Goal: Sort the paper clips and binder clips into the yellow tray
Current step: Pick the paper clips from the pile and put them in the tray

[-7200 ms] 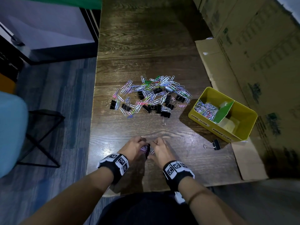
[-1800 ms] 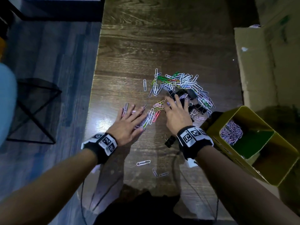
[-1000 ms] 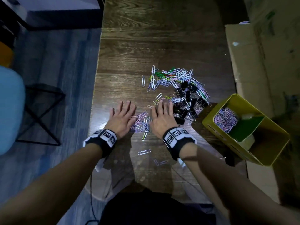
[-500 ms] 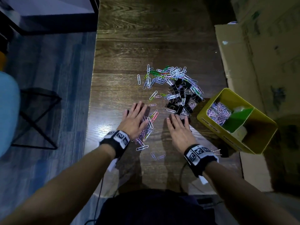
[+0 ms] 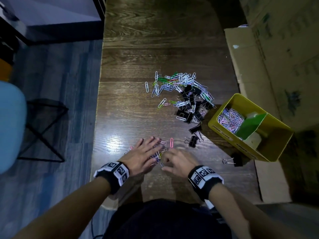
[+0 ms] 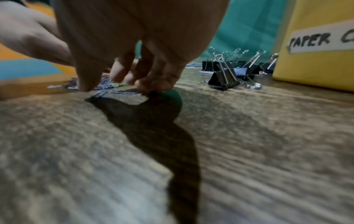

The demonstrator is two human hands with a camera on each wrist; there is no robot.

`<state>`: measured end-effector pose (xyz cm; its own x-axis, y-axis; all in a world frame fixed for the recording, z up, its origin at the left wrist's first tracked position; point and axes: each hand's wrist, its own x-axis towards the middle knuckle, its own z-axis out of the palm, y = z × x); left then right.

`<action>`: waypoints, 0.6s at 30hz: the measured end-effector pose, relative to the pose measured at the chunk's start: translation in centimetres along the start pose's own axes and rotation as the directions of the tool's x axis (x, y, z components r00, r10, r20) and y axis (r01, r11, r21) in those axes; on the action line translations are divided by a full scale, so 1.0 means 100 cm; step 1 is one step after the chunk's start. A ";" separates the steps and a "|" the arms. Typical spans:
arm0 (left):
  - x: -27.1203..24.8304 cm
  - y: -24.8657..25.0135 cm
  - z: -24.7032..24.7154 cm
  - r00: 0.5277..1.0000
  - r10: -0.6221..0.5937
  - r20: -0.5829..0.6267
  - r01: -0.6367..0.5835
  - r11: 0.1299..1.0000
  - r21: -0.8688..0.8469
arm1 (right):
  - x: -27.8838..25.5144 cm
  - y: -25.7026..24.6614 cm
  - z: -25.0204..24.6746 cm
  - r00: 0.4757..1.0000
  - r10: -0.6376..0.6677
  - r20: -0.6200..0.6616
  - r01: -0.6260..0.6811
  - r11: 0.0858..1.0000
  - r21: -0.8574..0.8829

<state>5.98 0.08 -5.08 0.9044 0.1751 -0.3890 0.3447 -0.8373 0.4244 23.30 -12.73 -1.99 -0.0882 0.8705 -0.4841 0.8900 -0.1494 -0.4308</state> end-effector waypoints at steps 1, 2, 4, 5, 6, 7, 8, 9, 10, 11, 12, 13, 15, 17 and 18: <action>-0.005 -0.003 -0.004 0.995 -0.047 -0.083 0.045 0.999 -0.029 | 0.003 -0.001 0.000 0.997 0.058 -0.041 -0.058 0.998 0.003; -0.009 -0.007 -0.009 0.977 -0.125 -0.173 0.118 0.992 -0.048 | 0.007 -0.002 0.001 0.989 0.127 -0.078 -0.127 0.992 0.003; -0.017 -0.013 -0.018 0.899 -0.342 -0.275 0.338 0.939 -0.063 | 0.014 -0.006 0.002 0.955 0.273 -0.118 -0.273 0.962 0.017; -0.019 -0.012 -0.022 0.861 -0.442 -0.252 0.440 0.895 -0.066 | 0.017 -0.009 0.002 0.937 0.327 -0.122 -0.328 0.945 0.015; -0.021 -0.010 -0.022 0.836 -0.506 -0.212 0.501 0.862 -0.079 | 0.020 -0.012 0.002 0.925 0.360 -0.124 -0.363 0.932 -0.005; -0.021 -0.006 -0.022 0.829 -0.532 -0.173 0.522 0.846 -0.105 | 0.020 -0.015 0.003 0.921 0.370 -0.126 -0.377 0.926 -0.036; -0.019 0.000 -0.019 0.833 -0.535 -0.141 0.519 0.844 -0.134 | 0.020 -0.019 0.002 0.924 0.361 -0.124 -0.370 0.927 -0.059; -0.016 0.007 -0.017 0.843 -0.527 -0.108 0.509 0.847 -0.153 | 0.020 -0.022 0.001 0.933 0.342 -0.117 -0.350 0.935 -0.062; -0.012 0.015 -0.014 0.851 -0.519 -0.078 0.503 0.848 -0.166 | 0.020 -0.024 0.000 0.943 0.318 -0.103 -0.323 0.945 -0.042; -0.008 0.022 -0.011 0.853 -0.519 -0.057 0.503 0.846 -0.179 | 0.021 -0.027 -0.001 0.952 0.295 -0.080 -0.297 0.955 -0.011; -0.004 0.028 -0.007 0.849 -0.526 -0.047 0.509 0.839 -0.195 | 0.022 -0.028 -0.001 0.960 0.275 -0.053 -0.274 0.962 0.020; 0.000 0.033 -0.005 0.847 -0.530 -0.048 0.509 0.833 -0.219 | 0.023 -0.029 0.000 0.965 0.261 -0.030 -0.259 0.965 0.047; 0.005 0.039 -0.002 0.857 -0.509 -0.085 0.466 0.834 -0.295 | 0.023 -0.029 0.005 0.970 0.242 -0.032 -0.238 0.967 0.086; 0.007 0.042 -0.003 0.878 -0.462 -0.125 0.396 0.849 -0.351 | 0.021 -0.027 0.007 0.970 0.230 -0.074 -0.221 0.969 0.111; 0.008 0.042 -0.004 0.887 -0.439 -0.142 0.366 0.857 -0.362 | 0.020 -0.025 0.007 0.969 0.230 -0.089 -0.218 0.967 0.132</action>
<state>8.26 -3.12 -3.26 0.6866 0.5965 -0.4157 0.7179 -0.4660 0.5172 20.63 -10.91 -2.45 0.1591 0.8508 -0.5008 0.8206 -0.3960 -0.4120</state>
